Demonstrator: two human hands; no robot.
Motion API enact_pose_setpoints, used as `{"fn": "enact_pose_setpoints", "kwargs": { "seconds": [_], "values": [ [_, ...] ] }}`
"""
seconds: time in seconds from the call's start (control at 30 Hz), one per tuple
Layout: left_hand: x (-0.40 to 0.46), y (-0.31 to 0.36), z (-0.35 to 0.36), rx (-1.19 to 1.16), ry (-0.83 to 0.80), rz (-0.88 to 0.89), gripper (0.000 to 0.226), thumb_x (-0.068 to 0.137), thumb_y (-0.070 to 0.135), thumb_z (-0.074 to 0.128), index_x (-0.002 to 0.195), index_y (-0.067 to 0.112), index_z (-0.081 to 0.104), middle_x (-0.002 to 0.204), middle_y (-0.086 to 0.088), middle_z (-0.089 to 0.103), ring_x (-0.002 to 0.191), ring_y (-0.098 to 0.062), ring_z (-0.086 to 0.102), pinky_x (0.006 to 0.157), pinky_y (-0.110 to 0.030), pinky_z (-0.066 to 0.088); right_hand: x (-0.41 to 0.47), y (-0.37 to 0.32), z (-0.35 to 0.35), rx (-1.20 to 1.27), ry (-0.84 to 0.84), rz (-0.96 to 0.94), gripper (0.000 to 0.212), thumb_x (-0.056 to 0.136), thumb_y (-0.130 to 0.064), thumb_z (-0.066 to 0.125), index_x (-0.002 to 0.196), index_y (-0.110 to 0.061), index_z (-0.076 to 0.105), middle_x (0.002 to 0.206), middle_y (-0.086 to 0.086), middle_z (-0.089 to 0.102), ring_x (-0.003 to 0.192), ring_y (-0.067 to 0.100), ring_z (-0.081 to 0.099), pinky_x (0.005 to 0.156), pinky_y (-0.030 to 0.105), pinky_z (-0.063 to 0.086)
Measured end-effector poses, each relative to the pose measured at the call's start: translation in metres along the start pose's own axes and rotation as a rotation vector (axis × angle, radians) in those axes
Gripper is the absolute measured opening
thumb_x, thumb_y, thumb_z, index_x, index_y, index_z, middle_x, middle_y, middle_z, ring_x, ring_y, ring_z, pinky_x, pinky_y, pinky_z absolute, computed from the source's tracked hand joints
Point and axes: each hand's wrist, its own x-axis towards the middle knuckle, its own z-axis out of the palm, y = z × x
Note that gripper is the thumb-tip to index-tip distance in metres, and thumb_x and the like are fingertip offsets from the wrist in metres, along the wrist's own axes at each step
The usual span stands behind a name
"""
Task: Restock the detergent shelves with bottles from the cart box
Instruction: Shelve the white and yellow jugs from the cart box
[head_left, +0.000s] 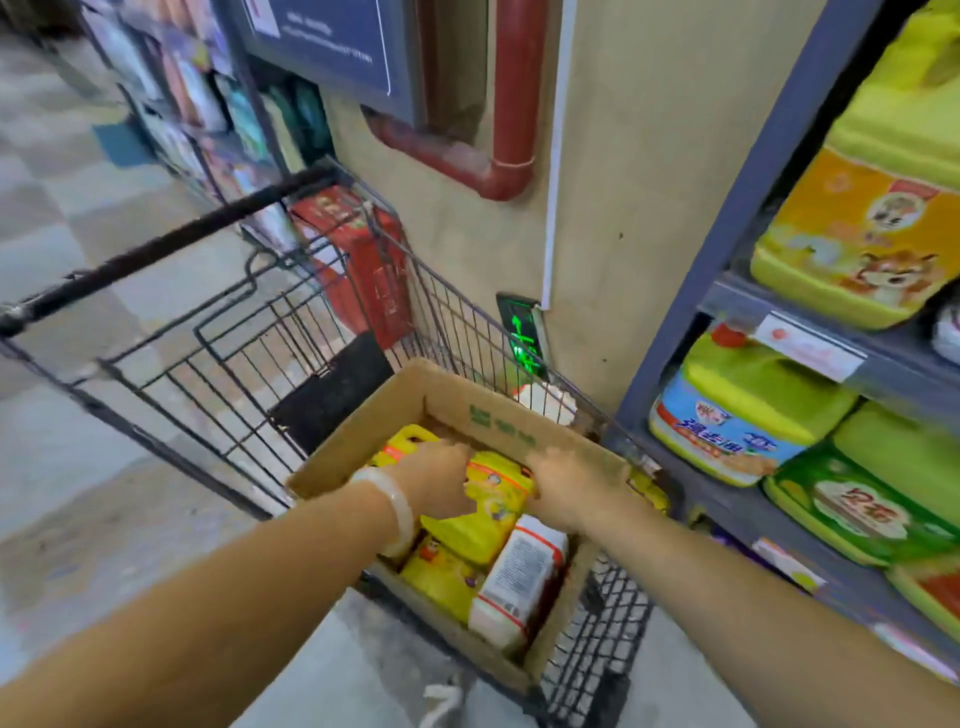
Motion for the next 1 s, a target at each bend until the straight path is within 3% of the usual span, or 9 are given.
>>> {"fn": "enact_pose_setpoints", "kwargs": {
  "seconds": [0.13, 0.33, 0.47, 0.53, 0.6, 0.7, 0.8, 1.0],
  "values": [
    [0.044, -0.011, 0.056, -0.116, -0.129, -0.001, 0.059, 0.088, 0.040, 0.059, 0.130, 0.003, 0.043, 0.134, -0.017, 0.047, 0.124, -0.033, 0.046, 0.098, -0.037, 0.040, 0.031, 0.000, 0.061, 0.110, -0.161, 0.192, 0.033, 0.087, -0.025, 0.057, 0.116, -0.011, 0.052, 0.124, 0.014, 0.051, 0.117, 0.031, 0.051, 0.094, 0.039, 0.046],
    [0.088, 0.027, 0.149, -0.151, -0.326, 0.023, 0.064, 0.087, 0.043, 0.059, 0.133, 0.003, 0.039, 0.135, -0.015, 0.043, 0.126, -0.031, 0.043, 0.103, -0.038, 0.036, 0.041, 0.015, 0.125, 0.294, -0.349, 0.377, 0.039, 0.093, -0.019, 0.050, 0.129, -0.007, 0.042, 0.134, 0.013, 0.044, 0.124, 0.029, 0.045, 0.096, 0.033, 0.040],
    [0.104, 0.046, 0.190, -0.229, -0.399, -0.051, 0.080, 0.078, 0.049, 0.067, 0.137, 0.006, 0.032, 0.137, -0.011, 0.041, 0.127, -0.029, 0.044, 0.102, -0.037, 0.037, 0.059, 0.026, 0.153, 0.425, -0.402, 0.503, 0.062, 0.090, -0.011, 0.048, 0.146, -0.008, 0.022, 0.142, 0.019, 0.035, 0.128, 0.034, 0.042, 0.103, 0.036, 0.038],
    [0.109, 0.059, 0.199, -0.242, -0.339, -0.188, 0.086, 0.074, 0.049, 0.068, 0.138, 0.008, 0.029, 0.135, -0.008, 0.041, 0.125, -0.025, 0.046, 0.102, -0.036, 0.037, 0.069, 0.029, 0.158, 0.481, -0.404, 0.566, 0.065, 0.093, -0.013, 0.046, 0.149, -0.009, 0.013, 0.143, 0.019, 0.033, 0.129, 0.033, 0.041, 0.105, 0.038, 0.036],
    [0.112, 0.071, 0.207, -0.258, -0.263, -0.307, 0.087, 0.077, 0.047, 0.064, 0.141, 0.006, 0.021, 0.136, -0.008, 0.038, 0.122, -0.023, 0.048, 0.102, -0.034, 0.042, 0.076, 0.031, 0.163, 0.576, -0.362, 0.650, 0.059, 0.094, -0.011, 0.043, 0.147, -0.005, 0.017, 0.140, 0.020, 0.038, 0.127, 0.033, 0.043, 0.103, 0.038, 0.037],
    [0.115, 0.076, 0.224, -0.315, -0.307, -0.359, 0.095, 0.084, 0.042, 0.060, 0.147, 0.005, 0.000, 0.143, -0.016, 0.029, 0.127, -0.027, 0.045, 0.101, -0.036, 0.044, 0.083, 0.034, 0.172, 0.733, -0.289, 0.785, 0.047, 0.094, -0.005, 0.039, 0.139, -0.002, 0.028, 0.134, 0.020, 0.046, 0.121, 0.033, 0.049, 0.097, 0.036, 0.040],
    [0.113, 0.067, 0.231, -0.322, -0.354, -0.342, 0.104, 0.083, 0.050, 0.057, 0.148, 0.015, -0.016, 0.144, -0.018, 0.034, 0.126, -0.029, 0.047, 0.099, -0.038, 0.044, 0.084, 0.034, 0.174, 0.909, -0.286, 0.876, 0.054, 0.097, -0.017, 0.040, 0.146, -0.012, 0.019, 0.139, 0.015, 0.046, 0.126, 0.029, 0.047, 0.102, 0.035, 0.037],
    [0.100, 0.061, 0.210, -0.430, -0.300, -0.326, 0.114, 0.070, 0.045, 0.073, 0.146, 0.018, -0.007, 0.131, -0.014, 0.047, 0.116, -0.029, 0.054, 0.093, -0.034, 0.044, 0.076, 0.037, 0.163, 1.093, -0.263, 0.918, 0.054, 0.094, -0.012, 0.047, 0.143, -0.010, 0.026, 0.134, 0.013, 0.051, 0.122, 0.029, 0.050, 0.100, 0.034, 0.039]
  ]
}}
